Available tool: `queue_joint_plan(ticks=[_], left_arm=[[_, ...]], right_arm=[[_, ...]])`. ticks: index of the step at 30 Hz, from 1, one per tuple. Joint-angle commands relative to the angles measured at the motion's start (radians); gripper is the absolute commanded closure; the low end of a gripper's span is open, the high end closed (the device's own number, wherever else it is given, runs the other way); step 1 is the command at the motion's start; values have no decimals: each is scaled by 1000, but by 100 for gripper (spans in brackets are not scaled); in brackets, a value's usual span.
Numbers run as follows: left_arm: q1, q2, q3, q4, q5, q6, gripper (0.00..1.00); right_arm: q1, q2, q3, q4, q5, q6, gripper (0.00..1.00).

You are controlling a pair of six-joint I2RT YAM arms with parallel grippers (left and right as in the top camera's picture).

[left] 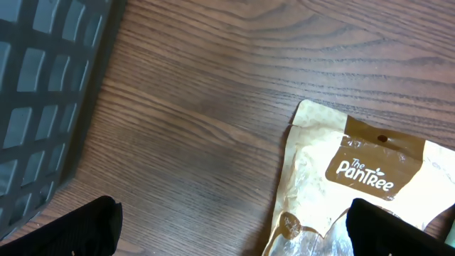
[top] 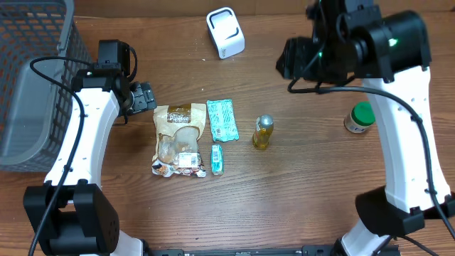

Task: Scan the item barcode
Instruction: 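Move the right gripper down over the yellow oil bottle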

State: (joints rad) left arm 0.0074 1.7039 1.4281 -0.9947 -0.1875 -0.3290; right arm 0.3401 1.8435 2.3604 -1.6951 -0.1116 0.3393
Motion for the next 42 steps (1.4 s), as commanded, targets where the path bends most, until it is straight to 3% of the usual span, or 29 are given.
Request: queue_joint_plan(ticks=[1,11,23,30,34,42], left_arm=[[-1,-4,14,5,-3,19,1],[-1,-4,14,5,-3,18,1],[-1,-4,14,5,-3,19,0],[-1,-4,14,5,-2,18,0],[-1,-4,14,5,-3,18,0],[-1,-4,14,5,-3,18,1]], right_arm=[[27,41,-132,7,-23,8,30],[174,42,-446,143,223,185,7],[181,45,-716,369,144,184,6],[181,46,-723,425,148,123,8],[181,46,-724,430,147,124,17],[181,51,-725,431,153,124,22]])
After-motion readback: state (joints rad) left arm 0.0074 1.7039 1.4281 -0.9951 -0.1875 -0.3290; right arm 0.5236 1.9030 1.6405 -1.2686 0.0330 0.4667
